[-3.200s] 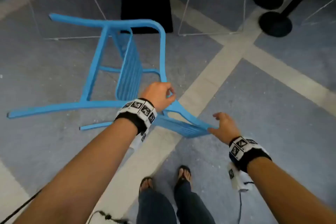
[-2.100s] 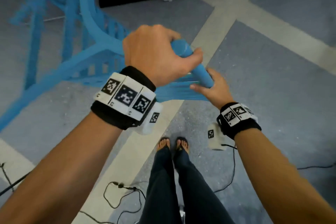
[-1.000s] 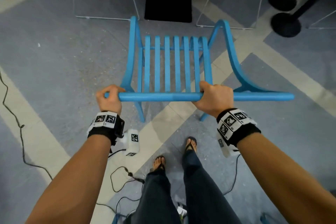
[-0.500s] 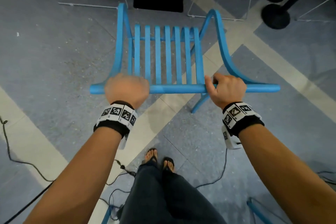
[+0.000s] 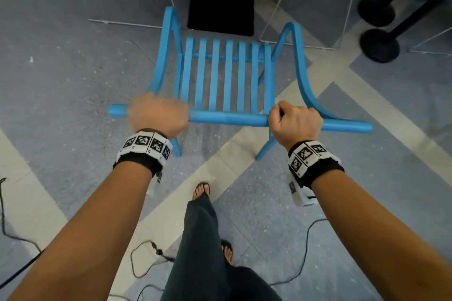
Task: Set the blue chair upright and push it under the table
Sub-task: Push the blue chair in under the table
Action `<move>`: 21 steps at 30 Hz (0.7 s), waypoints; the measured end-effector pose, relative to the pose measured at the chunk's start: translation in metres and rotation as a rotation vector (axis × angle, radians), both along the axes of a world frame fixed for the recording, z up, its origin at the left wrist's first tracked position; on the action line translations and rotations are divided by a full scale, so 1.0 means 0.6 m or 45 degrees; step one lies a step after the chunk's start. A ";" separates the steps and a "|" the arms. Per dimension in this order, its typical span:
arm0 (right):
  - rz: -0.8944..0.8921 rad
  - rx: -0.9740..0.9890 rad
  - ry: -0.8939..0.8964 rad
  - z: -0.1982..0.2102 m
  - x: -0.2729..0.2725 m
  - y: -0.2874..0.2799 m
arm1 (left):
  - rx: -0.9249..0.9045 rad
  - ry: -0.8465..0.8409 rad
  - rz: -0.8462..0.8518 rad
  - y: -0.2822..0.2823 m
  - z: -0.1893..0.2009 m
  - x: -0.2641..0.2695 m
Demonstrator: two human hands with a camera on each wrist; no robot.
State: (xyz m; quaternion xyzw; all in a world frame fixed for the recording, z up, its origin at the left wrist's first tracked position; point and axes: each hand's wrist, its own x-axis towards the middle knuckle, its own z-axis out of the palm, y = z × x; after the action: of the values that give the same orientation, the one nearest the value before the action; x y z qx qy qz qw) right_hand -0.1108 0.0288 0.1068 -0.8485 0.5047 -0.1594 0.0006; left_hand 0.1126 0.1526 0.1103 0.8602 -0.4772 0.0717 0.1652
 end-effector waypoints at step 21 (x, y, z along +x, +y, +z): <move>-0.034 0.145 0.064 0.004 0.296 -0.419 | 0.081 0.055 -0.002 -0.424 0.012 0.296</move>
State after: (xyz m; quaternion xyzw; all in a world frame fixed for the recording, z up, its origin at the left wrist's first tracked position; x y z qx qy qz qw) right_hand 0.0665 -0.2227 0.1091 -0.8440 0.5241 -0.1091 0.0342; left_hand 0.2903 -0.1016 0.1178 0.8660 -0.4762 0.0376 0.1480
